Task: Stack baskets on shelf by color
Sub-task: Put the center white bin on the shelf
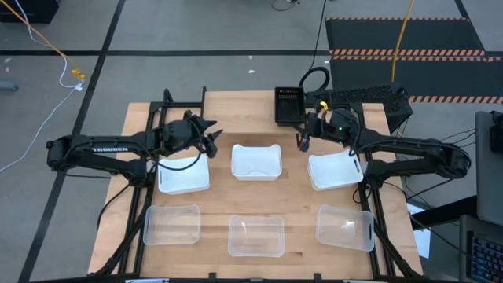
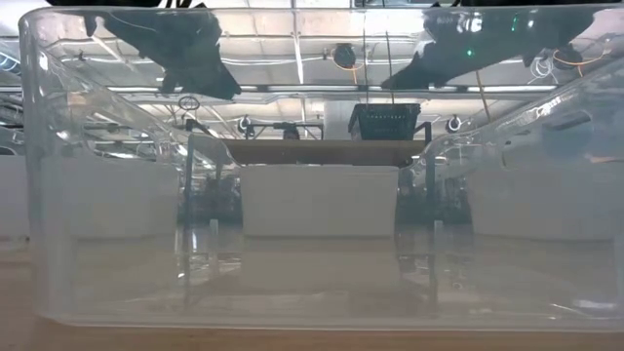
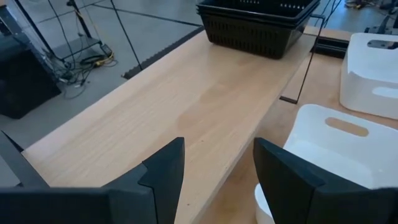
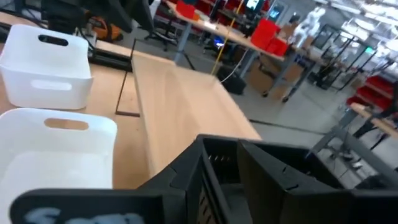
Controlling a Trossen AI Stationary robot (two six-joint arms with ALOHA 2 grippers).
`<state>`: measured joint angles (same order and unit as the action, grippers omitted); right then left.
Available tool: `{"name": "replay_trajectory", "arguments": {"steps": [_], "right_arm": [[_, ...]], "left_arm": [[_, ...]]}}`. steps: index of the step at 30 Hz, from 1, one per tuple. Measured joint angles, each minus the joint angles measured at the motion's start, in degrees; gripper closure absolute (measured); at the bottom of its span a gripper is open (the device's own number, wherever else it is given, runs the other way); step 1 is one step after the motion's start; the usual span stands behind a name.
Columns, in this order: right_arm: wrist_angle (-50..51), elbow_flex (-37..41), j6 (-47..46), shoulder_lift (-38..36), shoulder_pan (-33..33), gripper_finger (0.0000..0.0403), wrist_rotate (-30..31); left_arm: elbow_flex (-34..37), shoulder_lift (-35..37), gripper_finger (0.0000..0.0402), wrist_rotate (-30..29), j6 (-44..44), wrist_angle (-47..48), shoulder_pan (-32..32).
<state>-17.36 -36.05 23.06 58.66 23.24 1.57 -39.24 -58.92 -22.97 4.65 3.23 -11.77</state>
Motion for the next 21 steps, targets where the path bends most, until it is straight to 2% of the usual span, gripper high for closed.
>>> {"name": "replay_trajectory", "arguments": {"steps": [4, 6, 8, 10, 14, 19, 21], "right_arm": [[0.0, 0.0, -3.4, -0.5, -1.8, 0.0310, -0.6], [-1.3, 0.0, -6.1, -2.2, -3.7, 0.0310, -4.6], [-1.5, 0.0, -8.1, -4.0, -5.9, 0.0310, -11.2], [0.0, 0.0, -7.6, -4.8, -8.3, 0.0310, -13.8], [0.8, 3.3, 0.9, -3.5, -12.6, 0.0310, -7.9], [0.8, 3.5, 0.6, -1.0, -19.1, 0.0310, 1.8], [3.8, 1.8, 0.1, -0.5, -21.6, 0.0309, 5.5]], "left_arm": [[0.0, 0.0, 0.0211, 0.6, -0.1, 0.2, 0.8], [0.0, 0.0, 0.0211, 1.8, -1.0, 1.0, 1.2], [0.0, 0.0, 0.0211, 4.5, -2.4, 2.0, 1.8], [0.0, 0.0, 0.0211, 8.5, -3.9, 3.2, 2.4], [0.0, -1.0, 0.0211, 15.5, -8.4, 3.1, 4.5], [0.0, -3.8, 0.0211, 16.8, -13.0, -0.8, 8.2], [0.1, -5.2, 0.0211, 16.8, -15.4, -1.5, 9.4]]}}
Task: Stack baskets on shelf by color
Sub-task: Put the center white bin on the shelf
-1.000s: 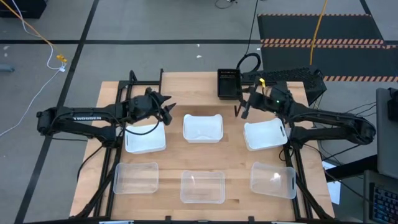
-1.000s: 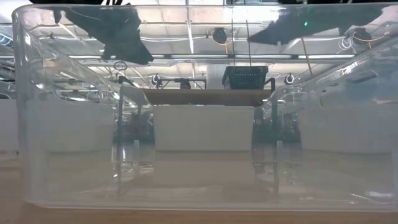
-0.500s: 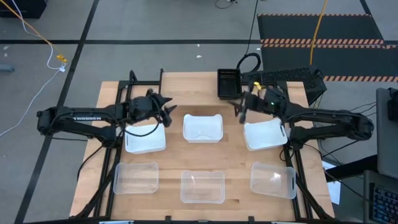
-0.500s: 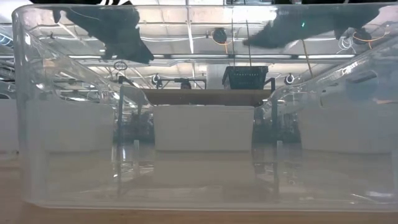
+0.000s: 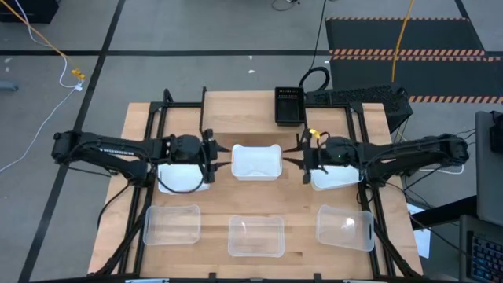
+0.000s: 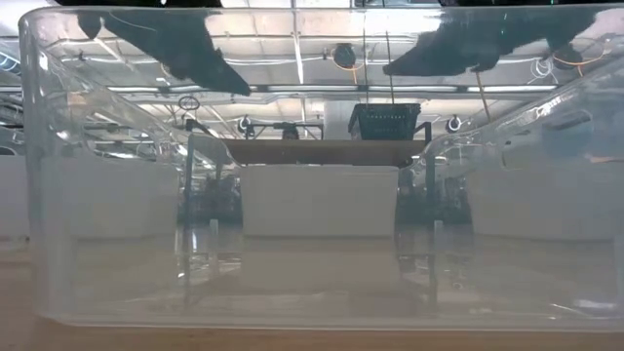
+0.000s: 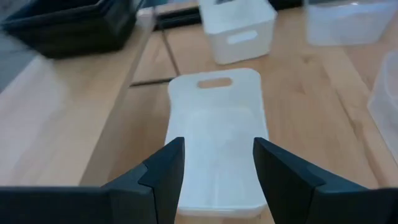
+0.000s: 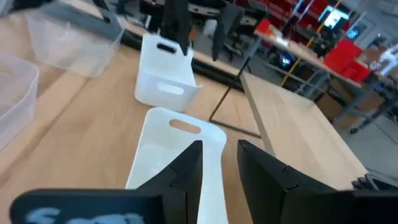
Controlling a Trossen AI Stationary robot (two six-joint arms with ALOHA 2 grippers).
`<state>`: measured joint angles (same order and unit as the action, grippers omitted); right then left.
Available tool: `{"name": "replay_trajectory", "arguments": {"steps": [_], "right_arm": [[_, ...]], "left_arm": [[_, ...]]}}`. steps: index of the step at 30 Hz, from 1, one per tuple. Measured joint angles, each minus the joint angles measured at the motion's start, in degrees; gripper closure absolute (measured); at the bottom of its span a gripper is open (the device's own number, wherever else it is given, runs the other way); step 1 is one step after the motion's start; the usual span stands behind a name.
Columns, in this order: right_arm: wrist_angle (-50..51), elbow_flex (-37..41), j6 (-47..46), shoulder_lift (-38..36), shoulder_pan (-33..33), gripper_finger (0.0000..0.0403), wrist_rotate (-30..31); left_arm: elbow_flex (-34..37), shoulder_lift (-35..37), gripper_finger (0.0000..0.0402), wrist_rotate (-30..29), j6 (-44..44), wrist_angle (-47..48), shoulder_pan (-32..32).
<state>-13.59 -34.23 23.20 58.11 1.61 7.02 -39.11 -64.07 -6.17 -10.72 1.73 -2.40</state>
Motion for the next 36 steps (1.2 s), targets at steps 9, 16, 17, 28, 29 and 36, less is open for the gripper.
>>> {"name": "replay_trajectory", "arguments": {"steps": [9, 16, 17, 28, 29, 36], "right_arm": [[18.7, -10.5, 9.9, 3.2, -5.5, 0.0281, 17.3], [18.6, -10.7, 29.3, 13.1, -7.7, 0.0266, 8.0], [18.5, -10.7, 33.3, 14.3, -8.0, 0.0266, 8.0], [40.0, -26.1, 39.2, 25.6, -7.0, 0.0288, 7.8], [44.6, -28.7, 38.8, 26.5, -6.4, 0.0289, 7.8], [55.0, -36.5, 37.2, 29.1, -1.1, 0.0302, -6.5]], "left_arm": [[0.0, -2.7, 0.0211, -6.2, -4.4, -8.4, 0.6], [-0.1, -2.7, 0.0211, -9.4, -0.5, -11.8, -1.5], [-0.1, -2.7, 0.0211, -9.4, 0.1, -12.0, -1.6], [-0.1, -2.7, 0.0211, -10.2, 0.8, -11.2, -1.9], [-0.1, -2.7, 0.0211, -10.4, 0.7, -10.9, -1.9], [-0.1, -2.7, 0.0211, -10.5, -0.1, -10.8, -3.6]]}}
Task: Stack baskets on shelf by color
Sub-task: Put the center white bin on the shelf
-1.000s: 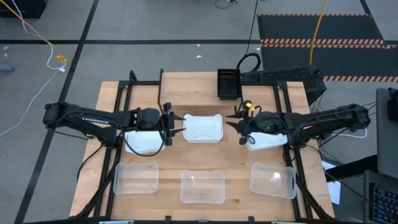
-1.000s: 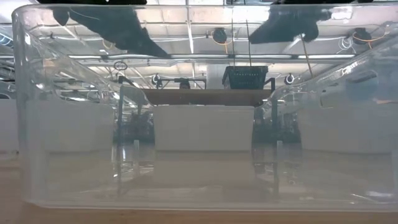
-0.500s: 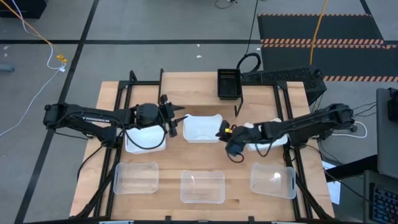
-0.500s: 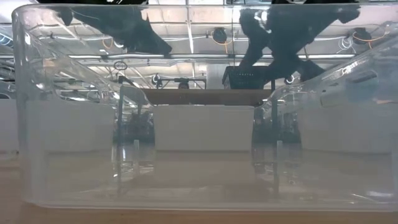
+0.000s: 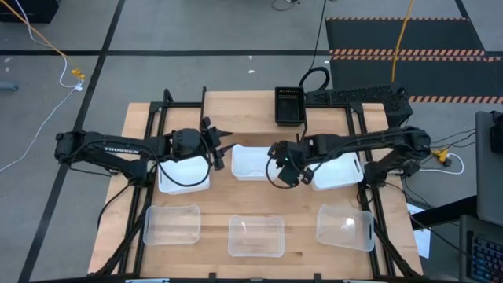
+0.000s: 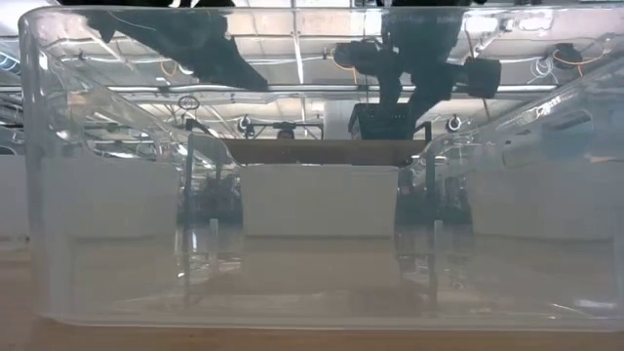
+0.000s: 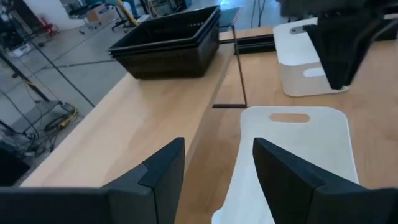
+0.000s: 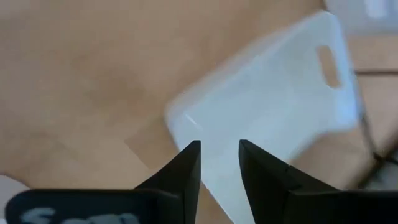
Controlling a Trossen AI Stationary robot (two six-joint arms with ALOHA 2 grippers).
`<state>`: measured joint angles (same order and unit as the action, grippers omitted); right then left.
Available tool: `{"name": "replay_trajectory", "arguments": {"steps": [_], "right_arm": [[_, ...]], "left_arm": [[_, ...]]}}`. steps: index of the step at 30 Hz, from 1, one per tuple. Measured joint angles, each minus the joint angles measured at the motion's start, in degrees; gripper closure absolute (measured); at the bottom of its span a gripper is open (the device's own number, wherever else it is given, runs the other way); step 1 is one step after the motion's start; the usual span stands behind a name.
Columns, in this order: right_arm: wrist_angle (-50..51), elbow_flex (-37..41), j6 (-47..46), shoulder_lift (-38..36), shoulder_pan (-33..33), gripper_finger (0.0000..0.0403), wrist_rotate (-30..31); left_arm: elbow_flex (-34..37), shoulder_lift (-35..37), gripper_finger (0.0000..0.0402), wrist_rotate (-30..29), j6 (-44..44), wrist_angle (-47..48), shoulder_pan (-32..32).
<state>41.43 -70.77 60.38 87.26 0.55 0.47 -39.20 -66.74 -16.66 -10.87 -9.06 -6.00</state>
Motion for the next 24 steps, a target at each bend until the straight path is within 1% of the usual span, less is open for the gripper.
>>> {"name": "replay_trajectory", "arguments": {"steps": [2, 5, 10, 18, 24], "right_arm": [[-0.3, 0.7, 2.5, 0.5, 1.2, 0.0304, -2.3], [-0.5, 2.7, 4.9, 0.7, 2.5, 0.0305, -1.6], [-3.7, 6.3, 4.8, 0.6, 4.5, 0.0305, -2.3], [-15.4, 14.2, 5.3, 0.6, 6.0, 0.0305, -2.8], [-20.3, 18.2, 5.1, 0.5, 6.0, 0.0305, -3.7]], "left_arm": [[0.0, 0.0, 0.0211, 0.0, 1.4, 0.3, -0.3], [0.0, 0.0, 0.0211, 0.0, 3.2, 1.9, -0.5], [0.0, 0.0, 0.0211, 0.0, 4.2, 4.0, -0.5], [0.0, 0.0, 0.0211, 0.0, 4.2, 0.7, -1.6], [0.0, 0.0, 0.0211, 0.0, 5.1, 0.3, -2.7]]}}
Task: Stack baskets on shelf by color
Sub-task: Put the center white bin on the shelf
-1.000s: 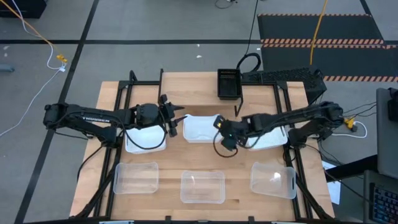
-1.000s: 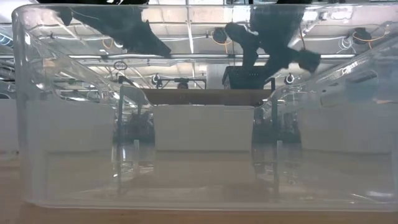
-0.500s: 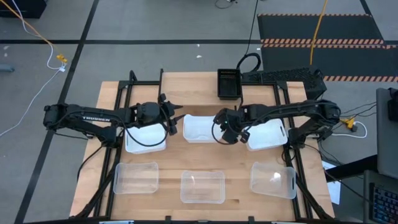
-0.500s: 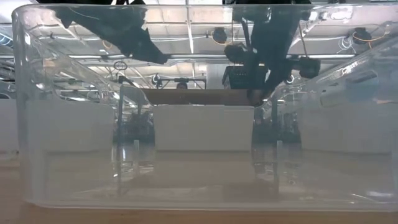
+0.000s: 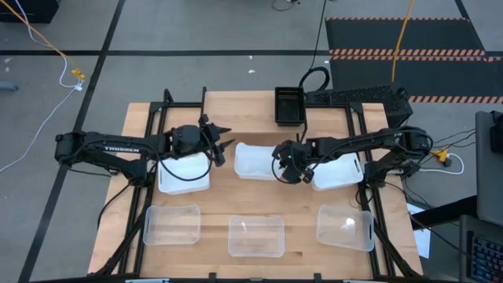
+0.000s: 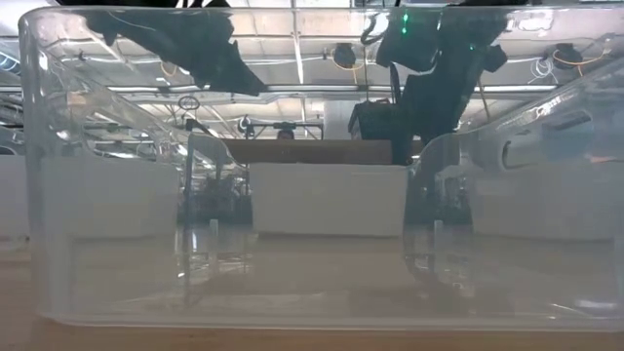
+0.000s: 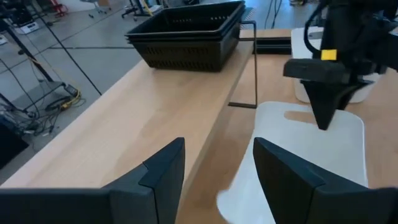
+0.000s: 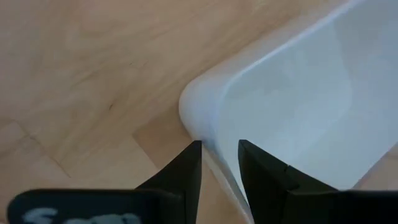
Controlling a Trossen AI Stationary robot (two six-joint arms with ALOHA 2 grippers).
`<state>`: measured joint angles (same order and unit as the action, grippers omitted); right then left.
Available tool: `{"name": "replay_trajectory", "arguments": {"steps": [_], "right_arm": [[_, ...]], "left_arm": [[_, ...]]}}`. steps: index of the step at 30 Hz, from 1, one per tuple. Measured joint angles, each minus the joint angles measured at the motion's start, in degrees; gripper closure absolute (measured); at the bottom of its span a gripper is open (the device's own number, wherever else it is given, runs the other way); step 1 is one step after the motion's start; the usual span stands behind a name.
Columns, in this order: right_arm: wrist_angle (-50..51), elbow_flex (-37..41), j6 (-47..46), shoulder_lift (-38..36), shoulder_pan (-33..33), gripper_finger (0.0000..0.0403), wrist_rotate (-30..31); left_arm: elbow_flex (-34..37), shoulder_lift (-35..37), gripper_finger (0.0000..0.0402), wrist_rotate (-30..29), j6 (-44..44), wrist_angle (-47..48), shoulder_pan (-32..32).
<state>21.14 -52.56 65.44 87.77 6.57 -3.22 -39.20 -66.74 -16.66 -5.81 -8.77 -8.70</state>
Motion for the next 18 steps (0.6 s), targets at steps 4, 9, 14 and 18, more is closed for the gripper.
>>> {"name": "replay_trajectory", "arguments": {"steps": [4, 9, 14, 18], "right_arm": [[-0.9, 1.4, -0.5, 0.1, 0.0, 0.0305, 0.0], [-2.3, 1.4, -0.8, 0.1, 0.0, 0.0323, 0.0], [-2.8, 1.4, -0.2, -0.1, 0.0, 0.0381, -0.1], [-3.0, 1.4, 0.3, -0.1, -0.2, 0.0397, -0.2]], "left_arm": [[0.0, 0.0, 0.0211, 0.0, 0.1, -0.7, -0.6], [0.0, 0.0, 0.0211, 0.0, 0.2, -1.9, -1.0], [0.0, 0.0, 0.0211, 0.0, 0.2, -1.9, -1.0], [0.0, 0.0, 0.0211, 0.0, 0.2, -1.9, -1.0]]}}
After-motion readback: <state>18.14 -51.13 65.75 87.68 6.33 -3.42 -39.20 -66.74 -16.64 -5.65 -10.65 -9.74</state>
